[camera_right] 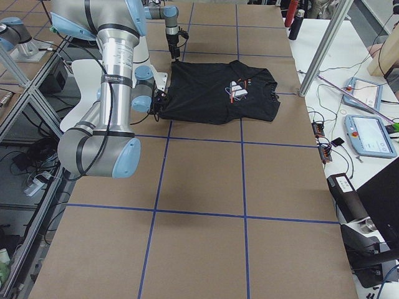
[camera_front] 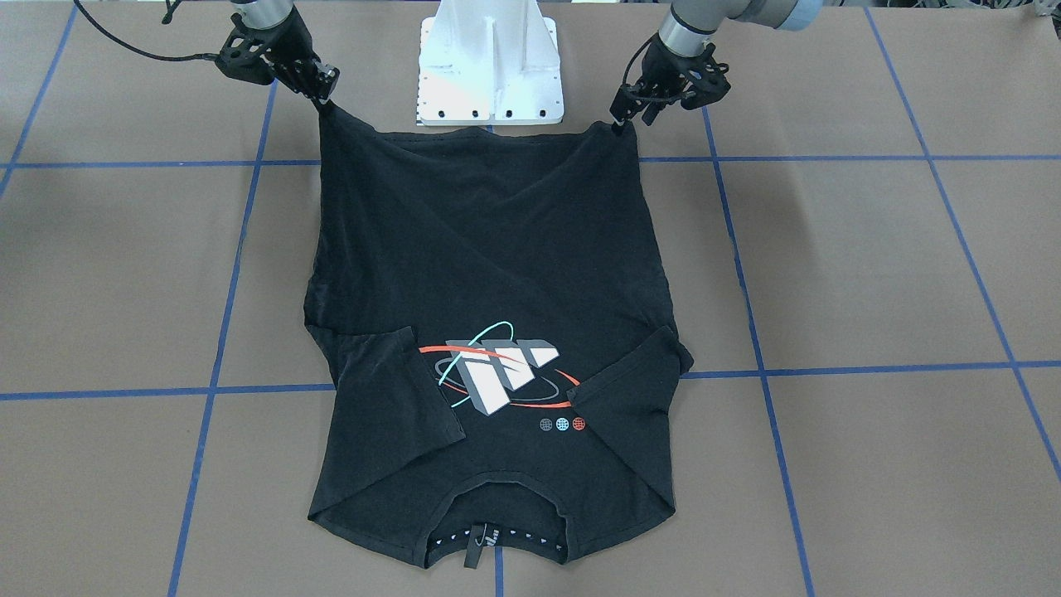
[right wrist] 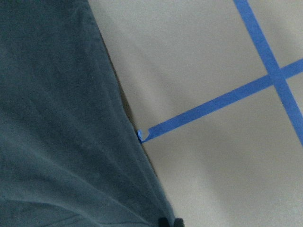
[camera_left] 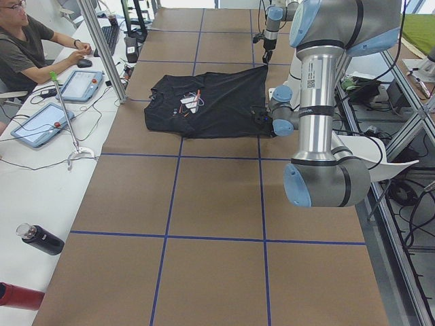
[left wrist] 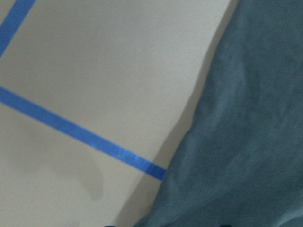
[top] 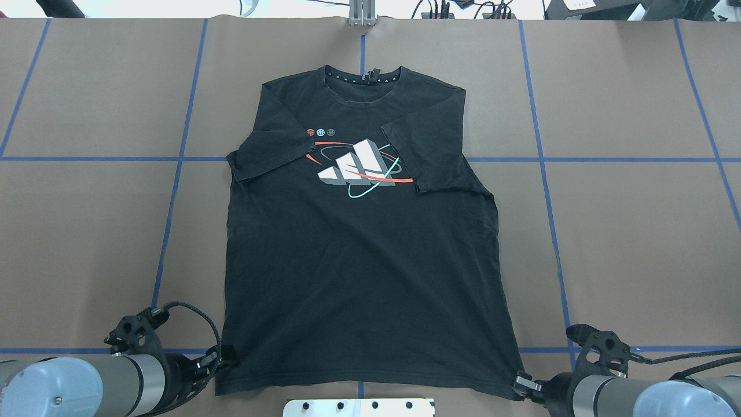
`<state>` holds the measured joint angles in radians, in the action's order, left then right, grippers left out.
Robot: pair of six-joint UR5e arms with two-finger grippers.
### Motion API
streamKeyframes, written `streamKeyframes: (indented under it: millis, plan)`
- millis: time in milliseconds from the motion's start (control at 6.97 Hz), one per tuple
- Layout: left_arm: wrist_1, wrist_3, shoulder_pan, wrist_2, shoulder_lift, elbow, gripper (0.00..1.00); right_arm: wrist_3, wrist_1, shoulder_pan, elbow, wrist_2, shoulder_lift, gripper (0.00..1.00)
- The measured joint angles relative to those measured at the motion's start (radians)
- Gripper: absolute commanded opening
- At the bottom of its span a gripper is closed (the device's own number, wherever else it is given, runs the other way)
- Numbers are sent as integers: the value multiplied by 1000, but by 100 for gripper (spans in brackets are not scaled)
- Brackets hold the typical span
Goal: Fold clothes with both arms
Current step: 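Move the left gripper to the other hem corner and grasp both hem corners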
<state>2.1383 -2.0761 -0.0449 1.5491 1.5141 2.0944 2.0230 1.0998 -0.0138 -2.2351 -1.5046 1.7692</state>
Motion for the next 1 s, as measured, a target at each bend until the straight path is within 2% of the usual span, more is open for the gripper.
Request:
streamKeyframes:
  millis: [287,1005]
  plan:
    - [0,-31,40,-36,-1,-7,74,0,0,1,0,1,0,0]
    - [-1,-28,48,-84,-4,-17,70,0,-1,1,0,4,1,0]
